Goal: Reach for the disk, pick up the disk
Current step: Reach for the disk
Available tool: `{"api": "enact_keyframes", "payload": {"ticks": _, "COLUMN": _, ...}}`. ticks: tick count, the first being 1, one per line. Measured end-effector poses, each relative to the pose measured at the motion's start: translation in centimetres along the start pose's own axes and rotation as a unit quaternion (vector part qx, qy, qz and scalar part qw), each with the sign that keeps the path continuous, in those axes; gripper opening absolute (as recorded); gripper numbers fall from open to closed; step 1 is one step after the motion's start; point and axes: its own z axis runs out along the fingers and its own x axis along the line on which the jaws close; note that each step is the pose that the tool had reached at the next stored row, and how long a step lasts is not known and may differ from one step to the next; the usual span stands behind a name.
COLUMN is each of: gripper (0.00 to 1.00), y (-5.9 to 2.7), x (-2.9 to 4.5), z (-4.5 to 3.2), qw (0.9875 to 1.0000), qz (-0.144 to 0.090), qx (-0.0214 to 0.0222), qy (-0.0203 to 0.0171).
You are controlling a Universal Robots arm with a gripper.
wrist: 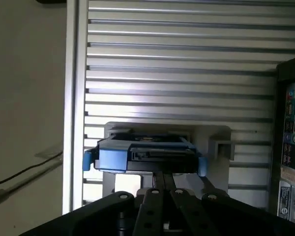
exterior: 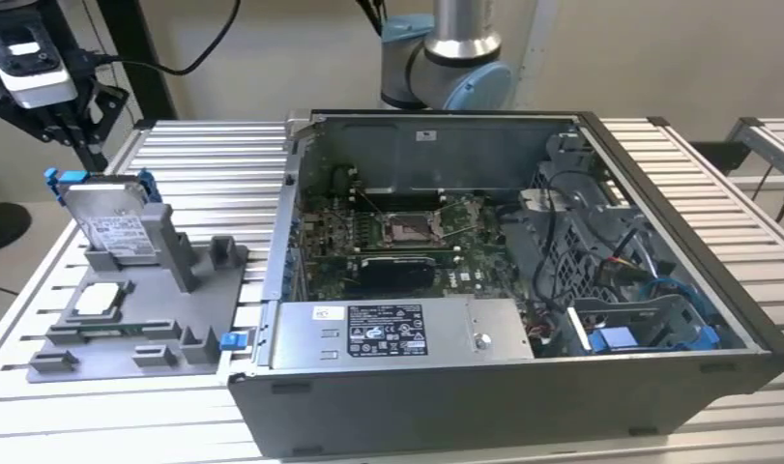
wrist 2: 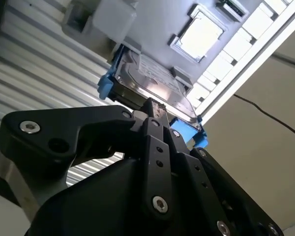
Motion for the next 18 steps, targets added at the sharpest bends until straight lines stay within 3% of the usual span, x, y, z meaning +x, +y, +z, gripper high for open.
{"api": "enact_keyframes", "payload": {"ticks": 3, "gripper": 0.0, "y": 0.36, "x": 1.16, "z": 0.06, "qw": 1.0, "qz": 0.0, "qx": 0.0, "qy": 0.0}}
{"api": "enact_keyframes", "payload": {"ticks": 8, "gripper": 0.0, "y": 1.0, "x": 2.36, "z": 0.14, "qw": 1.0, "qz": 0.0, "qx": 0.0, "qy": -0.0001}}
{"api": "enact_keyframes", "payload": {"ticks": 18, "gripper": 0.0, "y": 1.11, "x": 2.94, "z": 0.16, "qw": 1.0, "qz": 0.0, "qx": 0.0, "qy": 0.0}}
